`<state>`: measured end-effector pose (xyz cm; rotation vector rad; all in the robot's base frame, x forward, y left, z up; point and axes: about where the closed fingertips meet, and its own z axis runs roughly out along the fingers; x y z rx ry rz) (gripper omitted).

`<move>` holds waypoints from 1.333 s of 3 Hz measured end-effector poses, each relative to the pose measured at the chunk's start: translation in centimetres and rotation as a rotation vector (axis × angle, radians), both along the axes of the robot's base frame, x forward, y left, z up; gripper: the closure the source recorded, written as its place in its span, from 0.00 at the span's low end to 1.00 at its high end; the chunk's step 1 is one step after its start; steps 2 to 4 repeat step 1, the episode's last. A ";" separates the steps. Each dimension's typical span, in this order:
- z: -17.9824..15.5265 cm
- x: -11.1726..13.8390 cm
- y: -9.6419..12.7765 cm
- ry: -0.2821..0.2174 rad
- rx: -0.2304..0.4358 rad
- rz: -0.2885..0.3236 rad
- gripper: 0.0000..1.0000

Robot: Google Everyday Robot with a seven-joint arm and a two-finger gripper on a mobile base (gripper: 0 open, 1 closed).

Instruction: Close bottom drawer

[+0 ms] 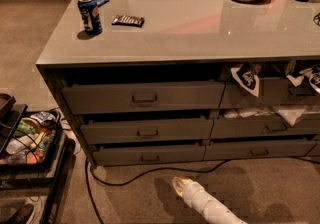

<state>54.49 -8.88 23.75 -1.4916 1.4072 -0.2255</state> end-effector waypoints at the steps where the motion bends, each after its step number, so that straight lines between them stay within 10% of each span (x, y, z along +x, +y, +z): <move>1: 0.0 0.0 0.0 0.000 0.000 0.000 0.59; 4: 0.0 0.0 0.0 0.000 0.000 0.000 0.59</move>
Offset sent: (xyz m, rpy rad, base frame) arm 0.0000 0.0000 0.0000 0.0000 0.0000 0.0000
